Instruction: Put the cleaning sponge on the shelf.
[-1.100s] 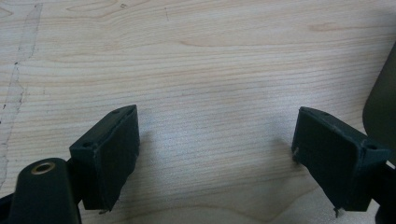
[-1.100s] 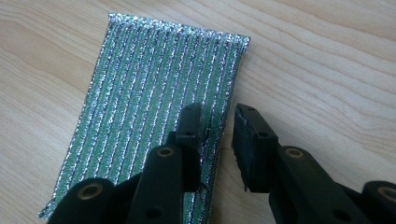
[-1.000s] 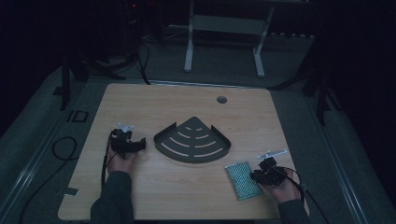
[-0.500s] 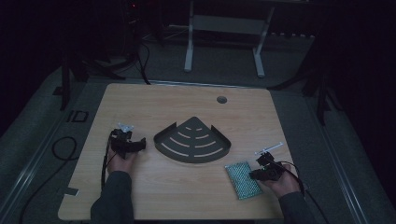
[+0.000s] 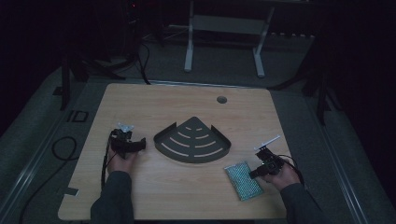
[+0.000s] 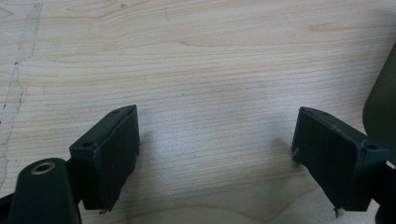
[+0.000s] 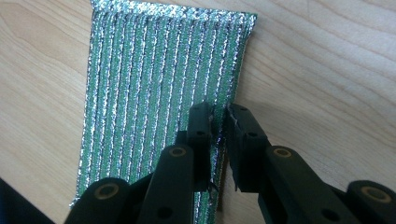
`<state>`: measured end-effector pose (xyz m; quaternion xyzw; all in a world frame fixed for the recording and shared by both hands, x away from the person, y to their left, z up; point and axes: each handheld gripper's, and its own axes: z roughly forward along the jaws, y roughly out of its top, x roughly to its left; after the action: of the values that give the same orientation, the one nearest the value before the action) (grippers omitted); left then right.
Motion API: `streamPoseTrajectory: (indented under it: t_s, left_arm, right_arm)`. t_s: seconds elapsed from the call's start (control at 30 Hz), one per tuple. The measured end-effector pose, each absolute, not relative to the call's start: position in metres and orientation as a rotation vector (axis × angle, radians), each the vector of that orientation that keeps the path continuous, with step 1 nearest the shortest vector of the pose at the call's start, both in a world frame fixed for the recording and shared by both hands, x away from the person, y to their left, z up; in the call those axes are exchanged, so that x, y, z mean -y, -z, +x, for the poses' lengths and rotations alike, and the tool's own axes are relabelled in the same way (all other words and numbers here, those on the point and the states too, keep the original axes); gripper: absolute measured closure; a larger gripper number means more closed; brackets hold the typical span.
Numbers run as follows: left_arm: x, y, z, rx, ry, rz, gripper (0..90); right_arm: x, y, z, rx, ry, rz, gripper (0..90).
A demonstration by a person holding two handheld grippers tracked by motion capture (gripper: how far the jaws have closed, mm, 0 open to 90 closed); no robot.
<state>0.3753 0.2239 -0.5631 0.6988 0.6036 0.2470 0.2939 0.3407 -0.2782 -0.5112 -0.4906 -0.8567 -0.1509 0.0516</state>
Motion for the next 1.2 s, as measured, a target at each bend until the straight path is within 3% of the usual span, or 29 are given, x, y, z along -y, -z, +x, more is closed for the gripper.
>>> streamPoseTrajectory:
  t_s: [0.47,1.2]
  left_arm:
    - [-0.224,0.563,0.375,-1.607,-0.657,1.861,15.5]
    - [-0.224,0.563,0.375,-1.607,-0.658,1.861,15.5]
  right_arm:
    - [0.265,0.506,0.352,2.666,0.294,-1.346,89.3]
    - [0.261,0.471,0.353,2.783,0.296,-1.339,90.0]
